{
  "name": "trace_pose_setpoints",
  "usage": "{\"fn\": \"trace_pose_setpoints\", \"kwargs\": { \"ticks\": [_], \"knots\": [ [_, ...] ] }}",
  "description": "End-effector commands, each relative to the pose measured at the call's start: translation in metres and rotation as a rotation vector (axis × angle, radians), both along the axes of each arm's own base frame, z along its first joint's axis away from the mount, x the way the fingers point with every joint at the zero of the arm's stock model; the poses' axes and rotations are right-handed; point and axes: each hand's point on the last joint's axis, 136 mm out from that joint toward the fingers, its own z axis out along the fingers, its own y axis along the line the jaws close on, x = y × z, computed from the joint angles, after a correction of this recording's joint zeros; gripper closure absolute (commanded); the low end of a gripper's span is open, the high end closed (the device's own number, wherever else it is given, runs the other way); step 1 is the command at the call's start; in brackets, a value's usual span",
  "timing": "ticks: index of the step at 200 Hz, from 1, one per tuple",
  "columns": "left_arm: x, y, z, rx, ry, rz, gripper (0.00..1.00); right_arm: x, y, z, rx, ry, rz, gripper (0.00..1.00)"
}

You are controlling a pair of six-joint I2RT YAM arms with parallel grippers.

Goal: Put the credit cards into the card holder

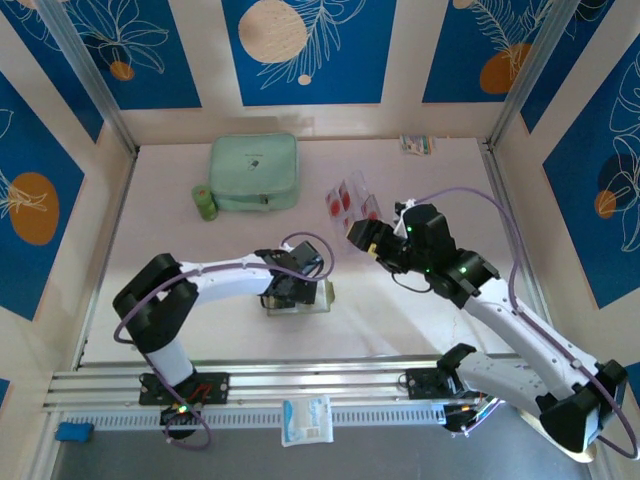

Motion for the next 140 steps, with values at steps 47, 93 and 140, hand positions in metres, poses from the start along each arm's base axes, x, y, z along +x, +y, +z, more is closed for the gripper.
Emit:
{"fn": "trace_pose_setpoints", "kwargs": {
  "ticks": [47,93,140],
  "knots": [
    [-0.003,0.022,0.003,0.028,-0.057,-0.002,0.09,0.002,0.035,-0.062,0.004,0.126,0.157,0.32],
    [-0.003,0.032,0.008,0.027,-0.075,0.012,0.08,0.003,0.048,-0.087,-0.024,0.172,0.195,0.38],
    [-0.004,0.038,0.006,0.023,-0.077,0.021,0.08,0.003,0.066,-0.111,-0.045,0.211,0.250,0.47]
  ]
}}
